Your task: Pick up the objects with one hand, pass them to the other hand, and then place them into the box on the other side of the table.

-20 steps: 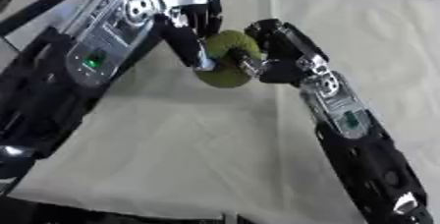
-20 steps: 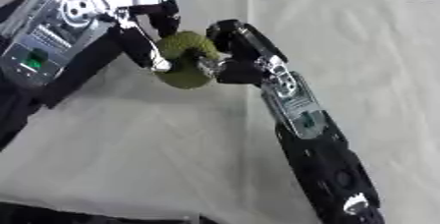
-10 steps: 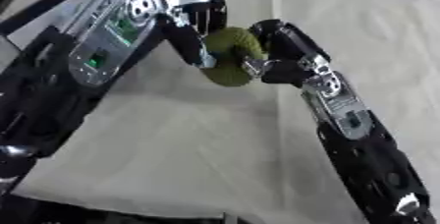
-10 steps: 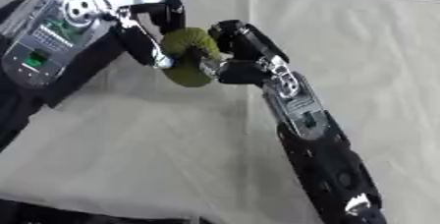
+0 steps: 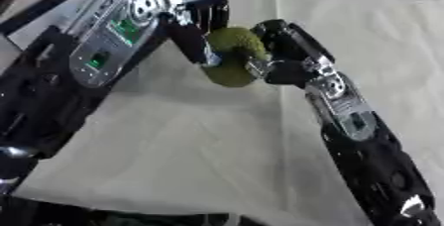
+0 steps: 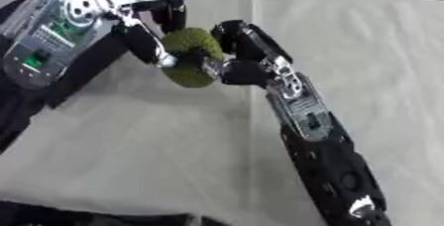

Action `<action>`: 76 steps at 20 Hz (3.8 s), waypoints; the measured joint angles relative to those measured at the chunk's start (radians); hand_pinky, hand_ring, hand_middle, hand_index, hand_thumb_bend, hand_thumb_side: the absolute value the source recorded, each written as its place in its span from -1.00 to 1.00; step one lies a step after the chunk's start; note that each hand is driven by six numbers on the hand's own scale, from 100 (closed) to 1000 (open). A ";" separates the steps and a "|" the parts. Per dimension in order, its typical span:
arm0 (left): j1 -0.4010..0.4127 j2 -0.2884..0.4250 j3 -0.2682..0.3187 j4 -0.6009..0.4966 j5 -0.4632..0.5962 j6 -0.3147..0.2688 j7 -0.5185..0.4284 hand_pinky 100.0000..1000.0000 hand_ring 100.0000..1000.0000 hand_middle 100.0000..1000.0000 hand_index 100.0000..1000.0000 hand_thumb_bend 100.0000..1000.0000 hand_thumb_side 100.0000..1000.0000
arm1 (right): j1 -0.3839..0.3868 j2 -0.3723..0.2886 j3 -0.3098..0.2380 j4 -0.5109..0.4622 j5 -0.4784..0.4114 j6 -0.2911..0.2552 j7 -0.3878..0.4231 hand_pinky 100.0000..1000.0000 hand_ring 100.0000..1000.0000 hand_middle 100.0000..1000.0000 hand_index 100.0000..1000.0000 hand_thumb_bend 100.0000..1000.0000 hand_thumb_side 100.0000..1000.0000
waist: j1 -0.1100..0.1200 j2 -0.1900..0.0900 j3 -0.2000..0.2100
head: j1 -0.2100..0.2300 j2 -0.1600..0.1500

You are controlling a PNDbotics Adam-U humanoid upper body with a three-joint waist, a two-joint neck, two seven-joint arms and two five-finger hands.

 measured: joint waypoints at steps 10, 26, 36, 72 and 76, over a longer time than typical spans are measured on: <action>0.000 0.000 0.000 0.000 0.004 -0.002 -0.002 0.36 0.09 -0.05 0.09 -0.55 -1.00 | 0.000 0.000 0.000 0.000 -0.002 0.000 0.001 0.11 -0.18 -0.55 -0.36 -0.72 -1.00 | 0.000 0.000 -0.001 | 0.006 0.000; 0.000 0.000 -0.006 -0.008 0.003 0.012 0.019 0.28 -0.06 -0.28 -0.28 -0.37 -1.00 | 0.000 0.000 0.000 0.000 -0.006 -0.001 0.011 0.10 -0.17 -0.54 -0.35 -0.70 -1.00 | 0.000 0.000 -0.001 | 0.013 0.000; 0.001 0.001 -0.006 -0.044 -0.036 0.010 0.045 0.17 -0.12 -0.35 -0.30 -0.12 -1.00 | 0.000 -0.002 -0.012 0.000 0.032 0.013 0.018 0.15 -0.10 -0.40 -0.19 -0.63 -1.00 | -0.001 0.000 -0.001 | 0.016 0.000; 0.005 0.001 -0.011 -0.049 -0.058 -0.001 0.035 0.06 -0.17 -0.41 -0.42 0.03 -1.00 | 0.000 -0.002 -0.006 0.000 -0.004 0.014 0.063 0.09 -0.13 -0.44 -0.23 -0.70 -1.00 | -0.003 0.003 -0.003 | 0.023 0.000; 0.005 0.001 -0.011 -0.049 -0.061 -0.001 0.036 0.04 -0.18 -0.43 -0.38 0.18 -1.00 | 0.000 -0.002 -0.006 0.000 -0.006 0.013 0.070 0.09 -0.13 -0.44 -0.23 -0.70 -1.00 | -0.003 0.003 -0.003 | 0.027 0.000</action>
